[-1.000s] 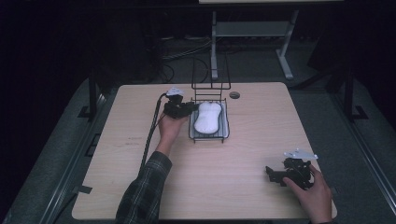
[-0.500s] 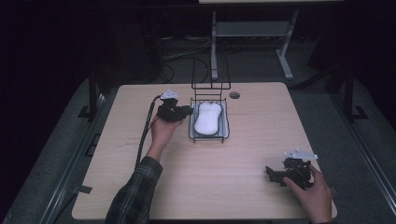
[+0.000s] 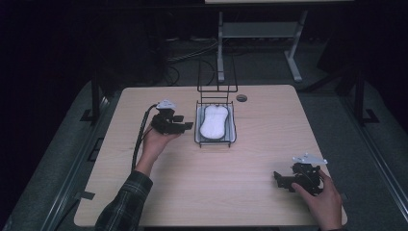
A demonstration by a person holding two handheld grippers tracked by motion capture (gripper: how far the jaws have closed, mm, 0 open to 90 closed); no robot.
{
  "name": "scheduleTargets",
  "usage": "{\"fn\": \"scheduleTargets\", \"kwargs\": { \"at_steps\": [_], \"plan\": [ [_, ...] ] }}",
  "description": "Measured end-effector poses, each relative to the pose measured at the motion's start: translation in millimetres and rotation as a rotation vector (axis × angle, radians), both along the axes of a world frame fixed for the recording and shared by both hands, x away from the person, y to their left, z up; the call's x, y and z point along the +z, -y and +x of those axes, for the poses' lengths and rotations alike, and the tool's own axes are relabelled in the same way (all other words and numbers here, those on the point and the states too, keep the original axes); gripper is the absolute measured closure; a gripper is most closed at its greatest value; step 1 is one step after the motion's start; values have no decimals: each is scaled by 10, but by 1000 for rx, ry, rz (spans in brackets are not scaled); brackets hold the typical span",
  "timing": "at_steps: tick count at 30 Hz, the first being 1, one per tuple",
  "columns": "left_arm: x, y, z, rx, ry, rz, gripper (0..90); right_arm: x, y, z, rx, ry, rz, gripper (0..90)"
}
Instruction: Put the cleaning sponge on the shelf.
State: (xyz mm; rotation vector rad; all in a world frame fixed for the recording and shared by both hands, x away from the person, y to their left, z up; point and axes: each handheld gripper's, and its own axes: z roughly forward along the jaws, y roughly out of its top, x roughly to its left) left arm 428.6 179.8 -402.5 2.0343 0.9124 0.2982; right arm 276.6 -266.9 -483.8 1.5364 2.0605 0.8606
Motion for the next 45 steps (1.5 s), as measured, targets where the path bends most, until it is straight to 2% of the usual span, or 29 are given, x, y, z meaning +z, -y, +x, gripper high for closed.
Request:
{"fn": "scheduleTargets", "kwargs": {
  "at_steps": [4, 6, 12, 17, 32, 45],
  "plan": [
    [-14, -69, -76, 9, 1, 27, 326, -1, 1, 1, 1, 1, -1, 0],
    [-22, -93, -113, 13, 0, 59, 275, 0, 0, 0, 0, 0, 0, 0],
    [-36, -206, -250, 17, -4, 93, 178, 0, -1, 1, 0, 0, 0, 0],
    [-67, -306, -397, 33, 7, 104, 154, 0, 0, 3, 1, 0, -2, 0],
    [-91, -552, -924, 29, 25, 112, 137, 0, 0, 3, 1, 1, -2, 0],
    [-282, -751, -1335, 36, 6, 154, 137, 0, -1, 2, 1, 0, -1, 0]
  ]
}}
